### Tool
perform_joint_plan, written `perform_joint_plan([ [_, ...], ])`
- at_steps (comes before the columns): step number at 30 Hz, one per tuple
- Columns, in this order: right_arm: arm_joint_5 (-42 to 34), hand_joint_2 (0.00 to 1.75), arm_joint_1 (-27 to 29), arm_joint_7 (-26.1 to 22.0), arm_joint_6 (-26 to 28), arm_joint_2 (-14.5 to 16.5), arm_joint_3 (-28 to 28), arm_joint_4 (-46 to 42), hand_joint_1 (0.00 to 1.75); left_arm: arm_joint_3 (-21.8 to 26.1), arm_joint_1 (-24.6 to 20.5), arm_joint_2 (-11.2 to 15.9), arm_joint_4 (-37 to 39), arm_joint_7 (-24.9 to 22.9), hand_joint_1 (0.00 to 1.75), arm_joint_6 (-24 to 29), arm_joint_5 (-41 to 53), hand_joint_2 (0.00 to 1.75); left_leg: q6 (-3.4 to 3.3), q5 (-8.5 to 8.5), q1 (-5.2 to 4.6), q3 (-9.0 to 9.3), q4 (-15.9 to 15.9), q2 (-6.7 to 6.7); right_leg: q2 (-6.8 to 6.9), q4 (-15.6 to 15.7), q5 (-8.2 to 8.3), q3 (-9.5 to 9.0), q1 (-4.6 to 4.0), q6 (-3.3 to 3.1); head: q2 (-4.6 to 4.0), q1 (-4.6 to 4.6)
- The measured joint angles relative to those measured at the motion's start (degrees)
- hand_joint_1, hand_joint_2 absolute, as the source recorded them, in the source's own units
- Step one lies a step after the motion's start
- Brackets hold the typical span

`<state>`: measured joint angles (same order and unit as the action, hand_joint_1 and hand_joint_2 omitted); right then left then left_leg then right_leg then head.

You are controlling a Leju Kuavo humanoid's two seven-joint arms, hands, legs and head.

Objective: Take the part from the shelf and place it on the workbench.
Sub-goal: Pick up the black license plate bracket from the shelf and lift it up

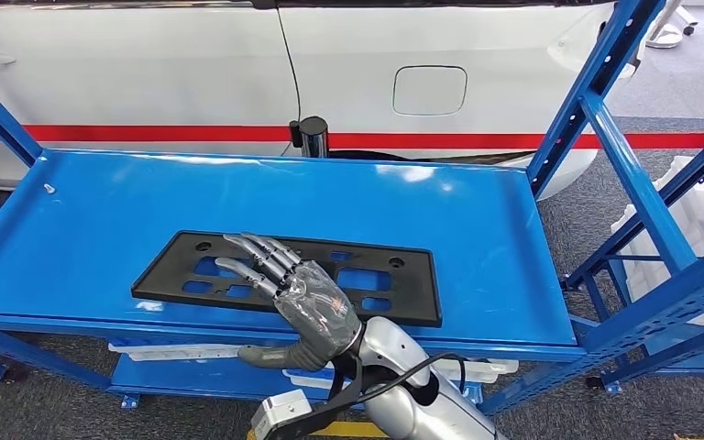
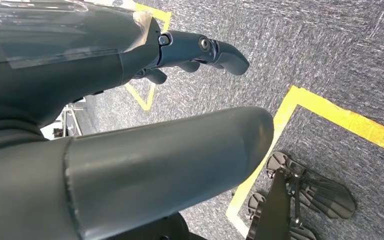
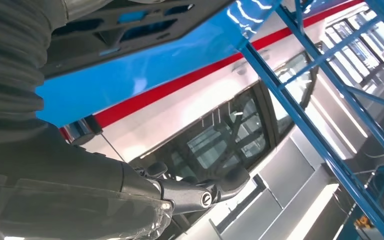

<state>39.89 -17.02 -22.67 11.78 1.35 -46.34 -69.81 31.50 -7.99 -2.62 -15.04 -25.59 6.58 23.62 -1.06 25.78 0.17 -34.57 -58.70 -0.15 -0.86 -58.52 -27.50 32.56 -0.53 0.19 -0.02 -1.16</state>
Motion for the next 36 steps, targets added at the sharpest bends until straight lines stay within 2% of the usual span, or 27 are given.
perform_joint_plan([
  [9,2.4,1.75,-4.3,0.9,3.9,5.9,-1.7,13.2,0.00,0.0,-0.3,-0.1,0.0,0.0,0.00,0.4,0.3,0.00,0.03,-0.02,-0.02,0.00,0.0,0.02,0.00,0.0,0.00,0.00,0.05,0.00,0.00,0.00],
  [17,5.3,1.75,-7.9,3.3,7.4,9.9,-2.6,21.5,0.00,1.0,-0.4,-0.1,0.0,0.0,0.00,1.1,0.0,0.00,0.04,-0.02,-0.07,-0.01,0.0,0.02,-0.01,0.0,0.00,0.02,0.07,0.01,0.00,0.00],
  [24,8.6,1.75,-9.0,6.4,7.9,10.8,-3.5,24.2,0.00,2.0,-0.4,-0.1,0.0,0.0,0.00,1.1,-0.1,0.00,0.04,-0.02,-0.08,-0.03,0.0,0.01,-0.01,0.0,0.00,0.03,0.07,0.01,0.00,0.00],
  [36,17.5,1.75,-8.8,14.1,6.7,9.9,-3.9,24.2,0.00,3.3,-0.4,-0.1,0.0,0.0,0.00,1.3,0.2,0.00,0.04,-0.02,-0.08,-0.02,0.0,0.02,-0.01,0.0,0.00,0.04,0.07,0.01,0.00,0.00],
])
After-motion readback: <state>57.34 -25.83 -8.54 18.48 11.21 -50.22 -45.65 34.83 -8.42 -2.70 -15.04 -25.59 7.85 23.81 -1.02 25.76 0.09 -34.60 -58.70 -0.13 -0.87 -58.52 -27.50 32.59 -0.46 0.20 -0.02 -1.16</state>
